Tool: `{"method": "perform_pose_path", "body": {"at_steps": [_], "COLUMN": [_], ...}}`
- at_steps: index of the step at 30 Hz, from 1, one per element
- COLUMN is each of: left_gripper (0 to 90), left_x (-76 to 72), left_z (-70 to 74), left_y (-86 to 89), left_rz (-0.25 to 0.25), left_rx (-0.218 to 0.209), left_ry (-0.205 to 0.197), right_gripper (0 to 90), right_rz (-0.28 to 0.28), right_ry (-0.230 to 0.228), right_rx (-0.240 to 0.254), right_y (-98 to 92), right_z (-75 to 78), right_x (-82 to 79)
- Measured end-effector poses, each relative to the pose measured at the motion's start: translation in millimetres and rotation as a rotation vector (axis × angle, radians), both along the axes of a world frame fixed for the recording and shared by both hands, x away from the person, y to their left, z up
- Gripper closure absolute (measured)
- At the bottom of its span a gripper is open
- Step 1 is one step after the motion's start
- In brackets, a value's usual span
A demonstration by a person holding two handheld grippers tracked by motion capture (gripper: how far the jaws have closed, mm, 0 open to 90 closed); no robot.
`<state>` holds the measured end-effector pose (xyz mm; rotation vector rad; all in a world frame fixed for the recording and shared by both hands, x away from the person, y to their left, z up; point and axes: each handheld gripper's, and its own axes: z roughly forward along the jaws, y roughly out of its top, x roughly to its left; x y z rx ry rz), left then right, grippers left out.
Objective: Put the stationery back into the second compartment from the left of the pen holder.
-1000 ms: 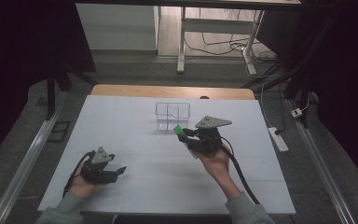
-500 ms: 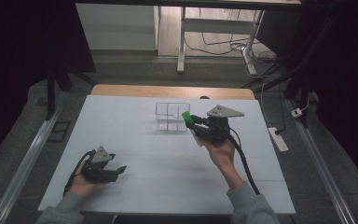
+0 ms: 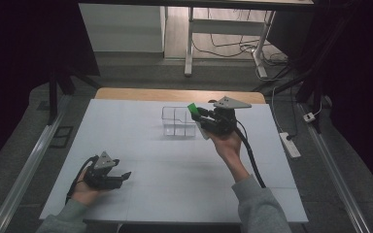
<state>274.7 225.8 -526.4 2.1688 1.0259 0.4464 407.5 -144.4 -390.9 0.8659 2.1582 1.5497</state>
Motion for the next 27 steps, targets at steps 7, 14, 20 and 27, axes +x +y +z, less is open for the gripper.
{"method": "perform_pose_path", "body": {"at_steps": [7, 14, 20, 27], "left_gripper": [32.3, 32.2, 32.2, 32.2], "left_x": [0.9, 1.1, 2.3, 2.4], "left_z": [-1.1, -1.6, -3.4, -3.5], "left_y": [1.1, 1.5, 2.1, 2.6], "left_rz": [-0.001, -0.003, -0.001, -0.002], "left_rx": [-0.005, 0.000, 0.004, 0.004], "left_ry": [0.003, 0.006, 0.011, 0.010], "right_gripper": [66.4, 66.4, 66.3, 66.3], "right_rz": [-0.020, -0.017, -0.006, -0.011], "right_ry": [0.000, -0.008, -0.010, -0.003], "right_rx": [0.020, 0.041, 0.034, 0.058], "right_y": [3.6, 11.1, 22.8, 28.8], "right_z": [-2.7, -2.4, -1.4, -2.0], "right_x": [21.3, 35.8, 44.5, 56.4]}}
